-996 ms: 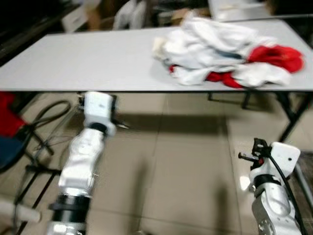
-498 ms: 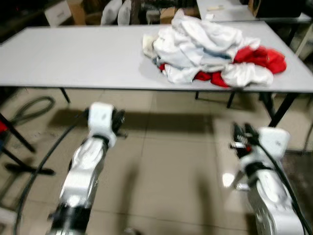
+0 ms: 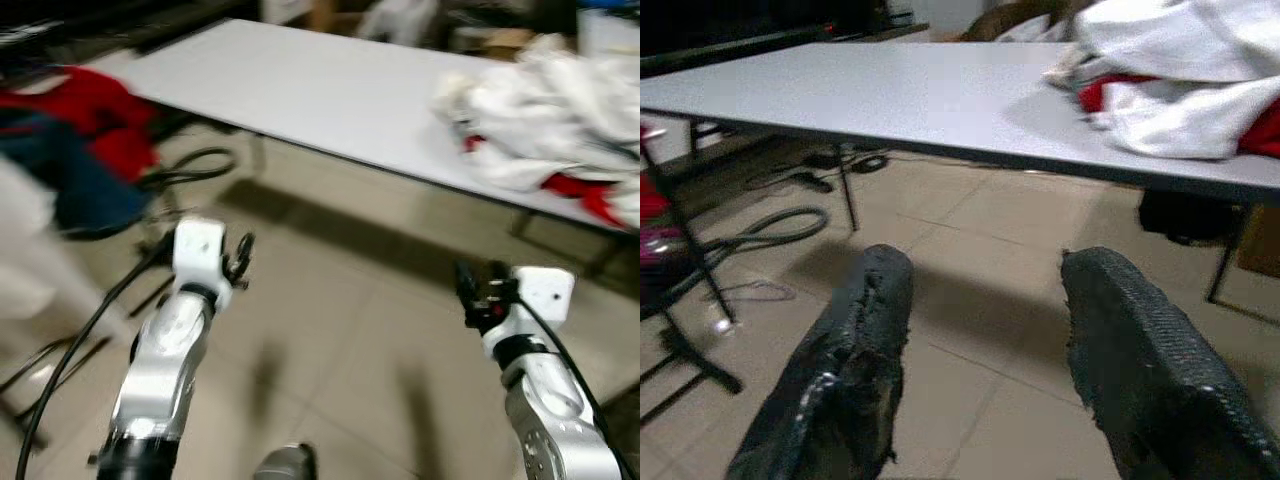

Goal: Hang hanger

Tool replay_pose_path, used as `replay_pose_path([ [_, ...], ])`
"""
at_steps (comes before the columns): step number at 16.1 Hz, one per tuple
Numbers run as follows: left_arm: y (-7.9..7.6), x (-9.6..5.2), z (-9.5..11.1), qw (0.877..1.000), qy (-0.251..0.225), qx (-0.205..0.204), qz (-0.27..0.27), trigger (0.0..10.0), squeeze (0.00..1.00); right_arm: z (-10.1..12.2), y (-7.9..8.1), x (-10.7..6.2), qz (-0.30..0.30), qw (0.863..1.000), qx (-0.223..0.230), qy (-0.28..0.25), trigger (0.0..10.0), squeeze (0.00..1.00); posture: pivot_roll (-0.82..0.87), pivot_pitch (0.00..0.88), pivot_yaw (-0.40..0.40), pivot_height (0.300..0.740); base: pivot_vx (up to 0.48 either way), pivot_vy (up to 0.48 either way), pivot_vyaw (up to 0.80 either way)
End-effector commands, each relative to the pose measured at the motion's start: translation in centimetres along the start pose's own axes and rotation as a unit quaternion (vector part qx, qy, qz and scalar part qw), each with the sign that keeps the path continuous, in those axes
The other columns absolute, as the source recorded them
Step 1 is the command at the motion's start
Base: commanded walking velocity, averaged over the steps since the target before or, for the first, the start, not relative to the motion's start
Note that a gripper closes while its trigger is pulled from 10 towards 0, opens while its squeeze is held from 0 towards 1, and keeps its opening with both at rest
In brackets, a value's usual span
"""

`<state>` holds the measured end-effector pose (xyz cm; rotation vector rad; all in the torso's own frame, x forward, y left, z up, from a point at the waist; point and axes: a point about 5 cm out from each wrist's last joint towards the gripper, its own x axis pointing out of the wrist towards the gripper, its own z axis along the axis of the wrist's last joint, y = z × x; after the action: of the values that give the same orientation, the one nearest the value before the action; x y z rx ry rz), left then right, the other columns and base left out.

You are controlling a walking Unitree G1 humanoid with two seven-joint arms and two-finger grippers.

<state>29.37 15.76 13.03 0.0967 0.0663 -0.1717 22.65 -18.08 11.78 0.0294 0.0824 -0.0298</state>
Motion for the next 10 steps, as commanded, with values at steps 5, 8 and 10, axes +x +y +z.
replay_pose_path([
  [5,2.3,-1.5,-1.5,0.991,0.016,0.070,0.113,10.0,1.00,-1.1,0.6,0.4,-0.006,1.000,-0.015,0.011,10.0,1.00,-0.04,0.009,0.039,0.740,0.000,0.000,0.80],
  [8,0.4,-1.4,-0.5,0.999,-0.001,0.017,0.050,10.0,1.00,-0.3,0.8,0.9,0.017,0.999,-0.027,0.007,10.0,1.00,-0.03,0.014,0.035,0.740,0.000,0.000,0.80],
  [10,-0.7,-1.0,-0.3,0.999,-0.014,0.002,0.039,10.0,1.00,-0.7,-0.1,1.7,-0.015,0.998,-0.064,0.020,10.0,1.00,-0.05,0.020,0.019,0.740,0.126,0.000,0.80],
])
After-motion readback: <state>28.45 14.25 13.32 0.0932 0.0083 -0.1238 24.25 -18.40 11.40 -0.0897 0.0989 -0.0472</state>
